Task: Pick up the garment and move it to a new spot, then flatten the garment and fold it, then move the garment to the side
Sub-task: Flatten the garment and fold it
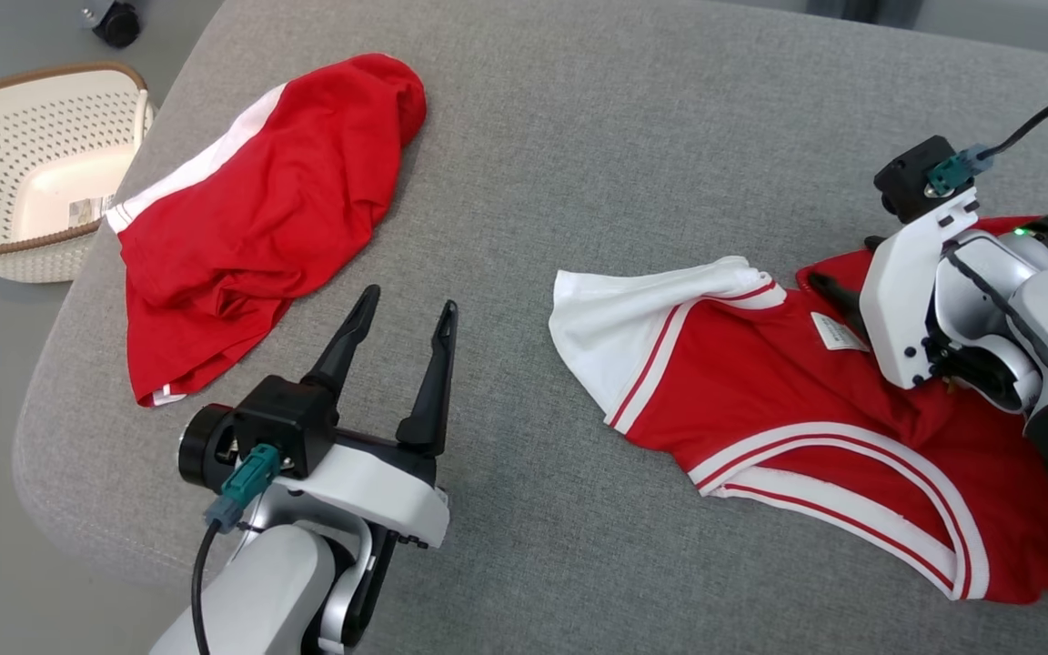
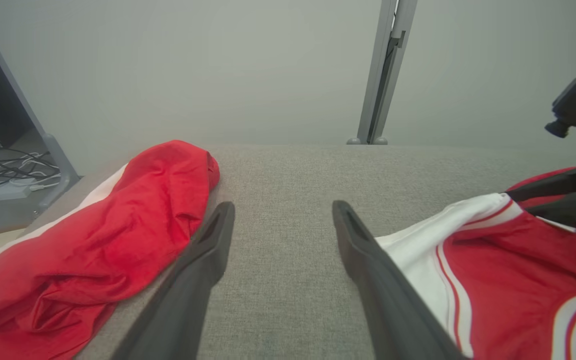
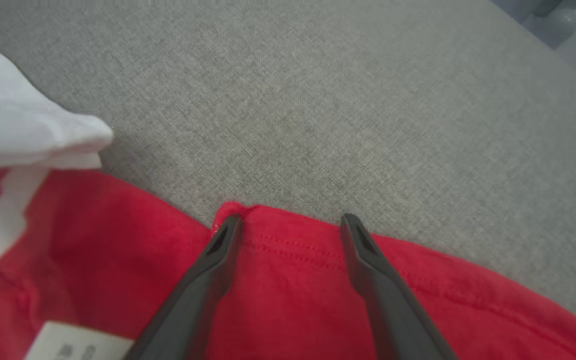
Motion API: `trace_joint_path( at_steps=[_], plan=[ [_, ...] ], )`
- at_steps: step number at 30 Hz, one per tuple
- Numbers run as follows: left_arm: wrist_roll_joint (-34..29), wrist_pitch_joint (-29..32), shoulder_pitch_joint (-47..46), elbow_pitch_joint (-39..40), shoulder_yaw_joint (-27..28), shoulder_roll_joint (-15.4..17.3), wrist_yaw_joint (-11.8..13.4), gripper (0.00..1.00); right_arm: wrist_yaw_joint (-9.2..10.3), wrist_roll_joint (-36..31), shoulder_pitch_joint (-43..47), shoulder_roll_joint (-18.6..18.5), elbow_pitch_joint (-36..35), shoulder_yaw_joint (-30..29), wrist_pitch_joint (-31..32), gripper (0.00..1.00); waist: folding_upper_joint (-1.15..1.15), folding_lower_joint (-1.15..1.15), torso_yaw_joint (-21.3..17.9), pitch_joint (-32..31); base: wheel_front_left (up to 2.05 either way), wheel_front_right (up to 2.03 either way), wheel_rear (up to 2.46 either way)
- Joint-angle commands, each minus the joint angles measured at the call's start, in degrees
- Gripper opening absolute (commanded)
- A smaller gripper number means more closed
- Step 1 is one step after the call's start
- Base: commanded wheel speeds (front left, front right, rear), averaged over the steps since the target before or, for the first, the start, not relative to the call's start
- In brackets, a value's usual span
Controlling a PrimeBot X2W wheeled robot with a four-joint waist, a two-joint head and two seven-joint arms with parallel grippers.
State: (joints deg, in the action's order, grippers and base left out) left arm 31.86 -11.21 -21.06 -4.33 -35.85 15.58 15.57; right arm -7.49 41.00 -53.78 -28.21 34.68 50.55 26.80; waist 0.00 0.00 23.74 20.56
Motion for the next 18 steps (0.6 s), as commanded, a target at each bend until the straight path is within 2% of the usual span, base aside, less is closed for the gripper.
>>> trace_joint_path(
  at_steps=[1,2,3,8,18],
  plan=[
    [0.4,-0.5,-1.2,-0.2,0.3,0.1,-0.4,1.0,-0.01,0.5,-0.3,-0.4,0.8,0.8,-0.3,0.31,0.0,0.0,0.2,0.3,0.0,0.0,0.0],
    [0.5,-0.7,-1.1,-0.6,0.3,-0.1,-0.5,1.0,-0.01,1.5,-0.4,-0.4,1.2,1.0,-0.8,0.11,0.0,0.0,0.1,0.4,0.0,0.0,0.0],
    [0.4,-0.9,-1.1,-1.0,0.3,-0.3,-0.6,1.0,0.0,2.0,-0.7,-0.5,1.5,1.3,-1.3,0.0,0.0,0.0,-0.1,0.3,0.0,0.0,0.0],
    [0.6,-1.6,-0.9,-2.2,0.6,-0.4,-0.7,1.0,0.0,4.5,-2.2,-0.4,2.7,0.7,-6.2,0.0,0.0,0.0,-1.8,0.0,0.0,0.0,0.0],
    [0.5,-1.2,0.0,-1.9,1.4,1.6,0.2,1.0,-0.01,13.0,2.5,1.5,1.7,-10.5,-20.8,0.0,0.0,0.0,-7.8,-1.8,0.0,0.0,0.0]
  ],
)
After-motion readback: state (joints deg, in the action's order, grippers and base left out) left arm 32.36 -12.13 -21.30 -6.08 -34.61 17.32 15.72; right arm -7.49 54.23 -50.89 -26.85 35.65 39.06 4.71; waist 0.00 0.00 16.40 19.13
